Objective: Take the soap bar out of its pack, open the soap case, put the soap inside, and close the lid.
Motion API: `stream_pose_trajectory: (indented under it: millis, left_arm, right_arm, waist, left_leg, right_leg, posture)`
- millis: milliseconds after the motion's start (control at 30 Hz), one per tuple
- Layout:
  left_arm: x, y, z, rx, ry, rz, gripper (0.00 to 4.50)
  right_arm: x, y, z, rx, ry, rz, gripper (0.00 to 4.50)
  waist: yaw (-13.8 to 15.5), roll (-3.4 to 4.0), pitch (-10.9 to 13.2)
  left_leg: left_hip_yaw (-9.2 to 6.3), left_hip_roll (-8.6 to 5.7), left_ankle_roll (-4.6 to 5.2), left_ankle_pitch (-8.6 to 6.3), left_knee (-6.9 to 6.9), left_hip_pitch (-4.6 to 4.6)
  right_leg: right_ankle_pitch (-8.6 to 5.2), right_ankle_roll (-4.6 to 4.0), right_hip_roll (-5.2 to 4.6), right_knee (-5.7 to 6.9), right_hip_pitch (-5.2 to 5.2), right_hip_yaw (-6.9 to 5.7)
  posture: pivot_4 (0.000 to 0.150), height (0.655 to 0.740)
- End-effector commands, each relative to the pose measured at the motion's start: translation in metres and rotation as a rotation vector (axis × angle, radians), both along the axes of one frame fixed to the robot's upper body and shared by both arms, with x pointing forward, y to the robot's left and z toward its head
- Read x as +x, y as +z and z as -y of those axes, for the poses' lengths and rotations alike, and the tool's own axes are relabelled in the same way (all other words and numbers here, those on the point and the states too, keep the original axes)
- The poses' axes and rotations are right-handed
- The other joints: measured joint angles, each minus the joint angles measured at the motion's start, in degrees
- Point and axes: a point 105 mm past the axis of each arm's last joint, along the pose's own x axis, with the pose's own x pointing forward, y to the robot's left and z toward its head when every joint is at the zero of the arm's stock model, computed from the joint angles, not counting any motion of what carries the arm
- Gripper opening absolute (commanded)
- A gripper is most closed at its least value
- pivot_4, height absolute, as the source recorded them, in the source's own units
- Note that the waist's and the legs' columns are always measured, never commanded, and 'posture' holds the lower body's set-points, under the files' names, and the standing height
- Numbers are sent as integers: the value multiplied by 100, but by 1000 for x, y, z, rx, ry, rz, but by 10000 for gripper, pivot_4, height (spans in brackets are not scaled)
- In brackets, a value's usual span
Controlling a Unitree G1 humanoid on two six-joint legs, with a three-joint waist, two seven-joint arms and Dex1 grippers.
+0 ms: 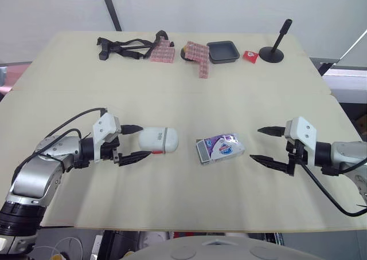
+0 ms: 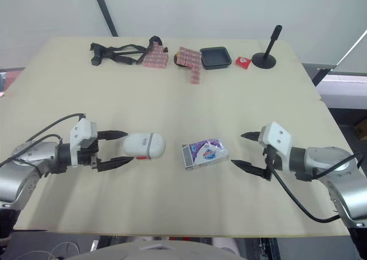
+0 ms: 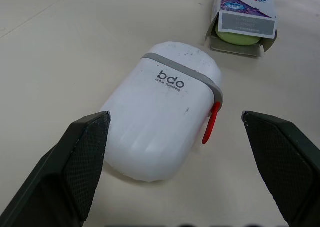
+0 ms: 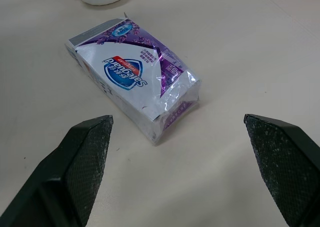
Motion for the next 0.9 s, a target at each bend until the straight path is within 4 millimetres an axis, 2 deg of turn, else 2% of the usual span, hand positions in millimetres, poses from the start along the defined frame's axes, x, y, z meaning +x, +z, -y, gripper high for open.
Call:
stream_pose_trajectory:
  millis: [33,567,767,900]
  left_arm:
    - [-2,11,1,-13,-12,30,44643]
    - [-1,13,-5,-1,12,20,44643]
    - [-2,12,-2,4,20,24,44643]
    - [-3,7,-1,2,22,18,44643]
  right_arm:
    - [1,5,2,-9,8,24,45000]
    - [3,4,-1,-14,30,-8,45000]
    - [6,15,-18,-74,107,-19,45000]
    - [14,13,-26,-151,162,-26,45000]
  waist:
    - [0,0,0]
    - [-1,0,0]
    - [-17,2,1]
    - [-14,2,0]
  left_leg:
    - [0,0,0,0,0,0]
    - [0,0,0,0,1,0]
    - [0,0,0,0,3,2]
    - [0,1,0,0,4,3]
  right_leg:
    - [0,0,0,0,0,0]
    - [0,0,0,2,0,0]
    - [0,0,3,7,0,2]
    - [0,0,4,24,0,2]
  posture:
    - [1500,7400]
    - [1500,7400]
    - [1500,7400]
    - [1500,7400]
